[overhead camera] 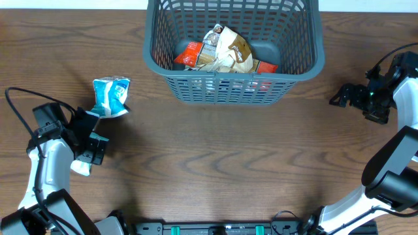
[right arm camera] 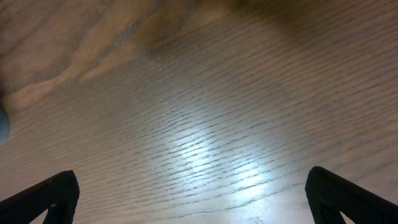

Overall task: Pack container
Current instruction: 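Lower the left gripper onto the teal wipe packet and grasp it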

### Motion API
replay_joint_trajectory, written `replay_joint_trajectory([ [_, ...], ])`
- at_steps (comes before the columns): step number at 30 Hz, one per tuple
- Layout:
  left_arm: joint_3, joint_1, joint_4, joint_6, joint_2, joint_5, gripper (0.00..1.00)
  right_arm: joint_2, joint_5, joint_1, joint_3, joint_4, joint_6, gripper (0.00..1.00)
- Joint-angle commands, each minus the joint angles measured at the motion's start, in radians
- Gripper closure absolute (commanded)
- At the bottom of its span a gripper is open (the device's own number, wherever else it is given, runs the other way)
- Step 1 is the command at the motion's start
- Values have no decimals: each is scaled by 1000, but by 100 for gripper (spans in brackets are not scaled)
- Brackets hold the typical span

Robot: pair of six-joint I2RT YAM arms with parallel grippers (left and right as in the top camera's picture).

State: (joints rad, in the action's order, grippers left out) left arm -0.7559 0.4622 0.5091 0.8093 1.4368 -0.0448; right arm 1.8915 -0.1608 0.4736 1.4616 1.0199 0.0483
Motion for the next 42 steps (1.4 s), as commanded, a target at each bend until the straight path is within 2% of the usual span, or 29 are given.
replay_joint_trajectory([
  [1, 7, 9, -7, 25, 6, 28, 1, 3, -8, -17, -3, 5, 13, 1],
  [9, 7, 59, -13, 28, 39, 18, 1, 3, -8, -17, -3, 13, 13, 1],
  [15, 7, 64, -23, 27, 97, -79, 1, 3, -8, -17, -3, 27, 12, 1],
  [32, 7, 64, -25, 27, 148, -95, 1, 3, -8, -17, -3, 31, 12, 1],
  [36, 7, 64, -24, -9, 150, -99, 0, 3, -8, -17, -3, 31, 12, 1],
  [38, 7, 64, -16, -23, 150, -103, 5, 3, -8, -17, -3, 32, 12, 1],
  [42, 7, 64, -5, -95, 150, -106, 21, 3, -8, -17, -3, 31, 13, 1],
])
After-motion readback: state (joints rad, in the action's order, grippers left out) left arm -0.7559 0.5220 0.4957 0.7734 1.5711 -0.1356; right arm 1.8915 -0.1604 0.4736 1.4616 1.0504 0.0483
